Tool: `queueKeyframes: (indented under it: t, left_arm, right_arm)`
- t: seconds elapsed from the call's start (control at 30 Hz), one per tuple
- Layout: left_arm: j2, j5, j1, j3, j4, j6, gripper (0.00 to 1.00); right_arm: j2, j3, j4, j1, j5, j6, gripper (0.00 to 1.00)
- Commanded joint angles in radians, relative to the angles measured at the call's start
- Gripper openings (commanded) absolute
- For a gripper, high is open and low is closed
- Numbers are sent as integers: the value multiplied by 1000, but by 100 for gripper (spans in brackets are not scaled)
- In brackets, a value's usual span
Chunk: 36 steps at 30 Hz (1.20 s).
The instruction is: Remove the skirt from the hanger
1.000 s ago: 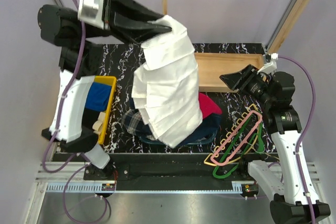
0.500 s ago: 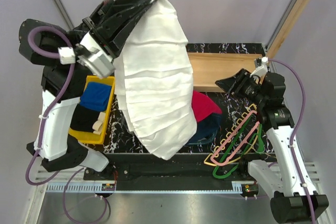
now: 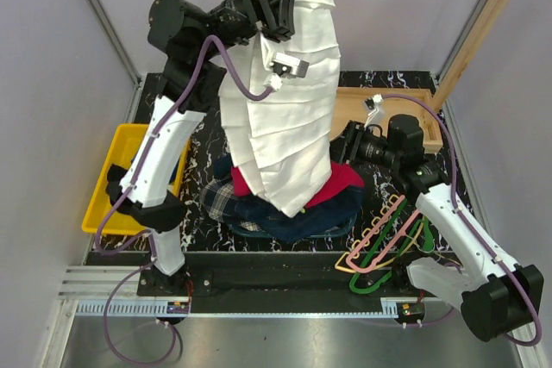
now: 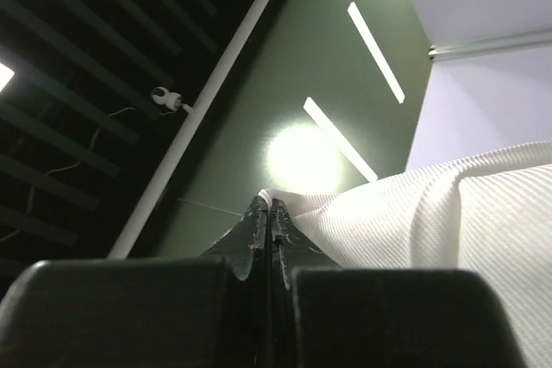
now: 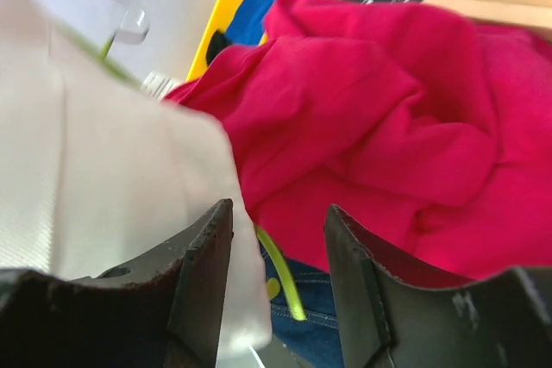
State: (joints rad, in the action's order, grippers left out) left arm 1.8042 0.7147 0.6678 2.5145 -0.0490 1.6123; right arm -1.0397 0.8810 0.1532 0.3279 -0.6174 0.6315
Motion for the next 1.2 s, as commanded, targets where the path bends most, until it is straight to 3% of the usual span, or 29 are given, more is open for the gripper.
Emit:
queueKeyframes:
  t: [0.0, 0.17, 0.3, 0.47, 0.57, 0.7, 0.8, 0.83, 1.0, 1.17]
  left_arm:
    - [17, -54, 12, 153, -153, 158, 0]
    - [-97, -78, 10, 18, -138, 238, 0]
    - [-161, -95, 10, 4, -83, 300, 0]
    - [-195, -3, 35, -2, -40, 373, 7]
    - [-215, 61, 93, 0, -38, 386, 14]
    - [-259, 77, 191, -51, -12, 463, 14]
    - [-281, 57, 226, -71, 46, 533, 14]
    - [-278, 55, 236, -66, 67, 549, 14]
    - [-230, 57, 323, 21, 146, 616, 14]
    - [-238, 95, 342, -31, 152, 669, 7]
  right_arm:
    - [27, -8, -72, 25, -21, -47, 55]
    - [66, -43, -70, 25, -48, -46, 55]
    - [72, -42, -78, 25, -73, -42, 53]
    - [78, -36, -141, 36, -96, 14, 51]
    - [86, -45, -234, 49, -94, 71, 60]
    - [93, -73, -416, 49, -104, 170, 66]
    - [83, -115, -564, 49, -122, 287, 85]
    - [78, -146, -602, 48, -139, 313, 100]
    - [-17, -247, -791, 56, -177, 444, 100]
    - [-48, -226, -701, 76, -200, 334, 100]
